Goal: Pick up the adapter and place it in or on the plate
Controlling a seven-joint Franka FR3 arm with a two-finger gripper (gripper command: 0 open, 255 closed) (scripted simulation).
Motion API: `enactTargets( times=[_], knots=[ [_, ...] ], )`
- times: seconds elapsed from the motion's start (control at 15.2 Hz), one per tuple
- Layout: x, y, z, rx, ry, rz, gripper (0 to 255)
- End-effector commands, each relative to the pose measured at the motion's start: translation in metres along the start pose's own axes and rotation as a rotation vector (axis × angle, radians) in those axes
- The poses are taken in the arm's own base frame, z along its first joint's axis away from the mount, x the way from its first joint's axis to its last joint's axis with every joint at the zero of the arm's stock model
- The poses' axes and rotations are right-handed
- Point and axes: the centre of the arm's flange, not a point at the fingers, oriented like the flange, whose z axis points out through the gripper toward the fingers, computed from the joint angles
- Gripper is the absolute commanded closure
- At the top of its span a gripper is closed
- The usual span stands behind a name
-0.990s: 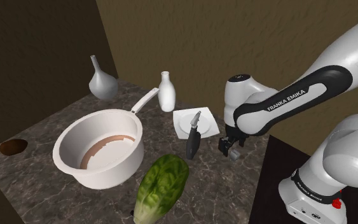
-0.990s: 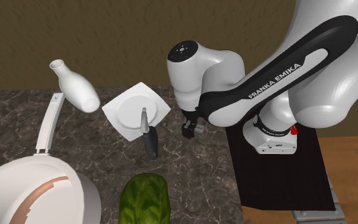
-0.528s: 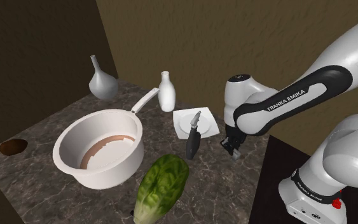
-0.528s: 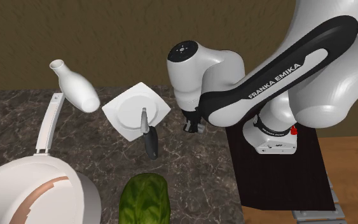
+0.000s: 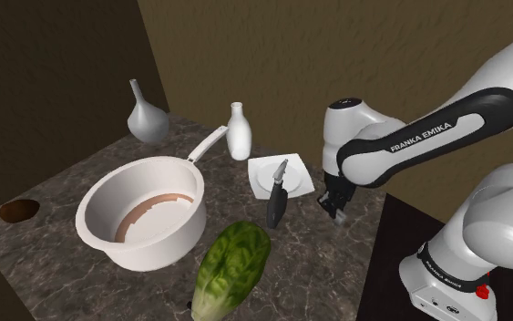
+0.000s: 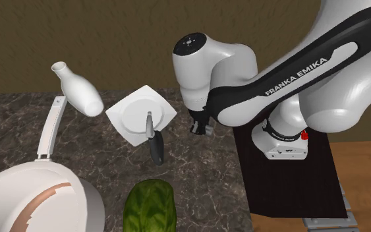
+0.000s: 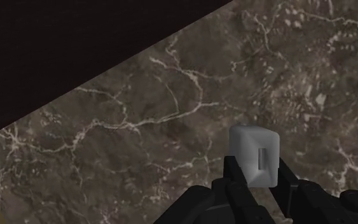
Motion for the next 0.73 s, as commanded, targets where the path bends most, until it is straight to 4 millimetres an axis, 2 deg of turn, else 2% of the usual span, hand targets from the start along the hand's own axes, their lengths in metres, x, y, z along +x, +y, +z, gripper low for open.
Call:
enactTargets(
  times=[0.0, 0.66],
  knots=[
    [-0.002, -0.001, -0.011, 0.000, -0.001, 0.000, 255],
    [-0.012, 0.001, -0.063, 0.000, -0.001, 0.000, 255]
  ],
)
